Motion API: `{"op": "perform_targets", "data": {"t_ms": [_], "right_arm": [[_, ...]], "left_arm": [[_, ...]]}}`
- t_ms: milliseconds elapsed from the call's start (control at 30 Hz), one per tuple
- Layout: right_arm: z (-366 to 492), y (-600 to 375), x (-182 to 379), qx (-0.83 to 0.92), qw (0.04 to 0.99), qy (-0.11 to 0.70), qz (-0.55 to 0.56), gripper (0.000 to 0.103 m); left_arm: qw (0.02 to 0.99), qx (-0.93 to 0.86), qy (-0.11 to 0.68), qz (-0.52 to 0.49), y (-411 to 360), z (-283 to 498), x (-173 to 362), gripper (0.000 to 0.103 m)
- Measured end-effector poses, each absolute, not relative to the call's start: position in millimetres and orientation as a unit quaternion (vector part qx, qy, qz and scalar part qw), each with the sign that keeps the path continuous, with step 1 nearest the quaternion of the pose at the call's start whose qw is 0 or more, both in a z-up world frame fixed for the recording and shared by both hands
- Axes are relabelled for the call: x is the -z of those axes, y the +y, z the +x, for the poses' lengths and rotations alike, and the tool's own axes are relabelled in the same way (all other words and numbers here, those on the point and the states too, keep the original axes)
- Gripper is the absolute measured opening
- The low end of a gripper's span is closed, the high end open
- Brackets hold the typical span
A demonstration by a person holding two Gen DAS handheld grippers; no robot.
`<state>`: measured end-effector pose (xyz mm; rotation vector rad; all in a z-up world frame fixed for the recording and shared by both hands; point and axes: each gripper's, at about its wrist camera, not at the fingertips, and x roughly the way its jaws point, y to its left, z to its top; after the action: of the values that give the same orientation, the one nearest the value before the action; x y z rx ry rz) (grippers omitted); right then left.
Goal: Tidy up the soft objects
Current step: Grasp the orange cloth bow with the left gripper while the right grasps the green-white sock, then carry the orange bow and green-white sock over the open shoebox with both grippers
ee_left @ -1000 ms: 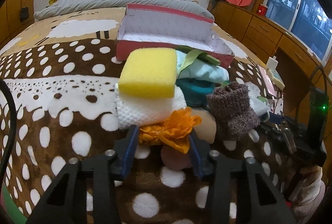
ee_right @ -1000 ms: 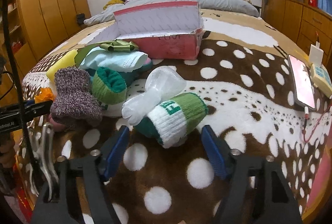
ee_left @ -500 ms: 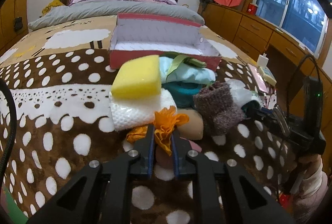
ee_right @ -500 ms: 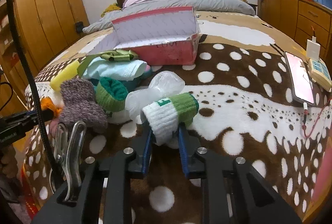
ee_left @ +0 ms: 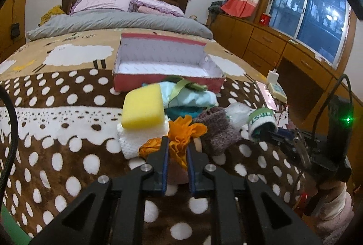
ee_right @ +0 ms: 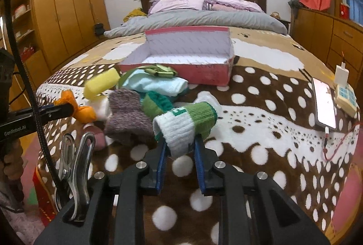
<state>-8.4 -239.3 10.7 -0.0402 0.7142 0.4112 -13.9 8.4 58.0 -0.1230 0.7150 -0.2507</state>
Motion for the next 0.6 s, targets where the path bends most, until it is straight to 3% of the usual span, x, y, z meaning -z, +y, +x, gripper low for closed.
{"op": "perform_targets", "data": {"t_ms": [600], "right_arm": [[1.3, -218.9, -35.7, -0.222, 0.918, 0.325, -0.032, 0.023]], "left_arm": [[0.939, 0.112, 0.322, -0.038, 12.8, 12.7, -85.7, 0.014]]}}
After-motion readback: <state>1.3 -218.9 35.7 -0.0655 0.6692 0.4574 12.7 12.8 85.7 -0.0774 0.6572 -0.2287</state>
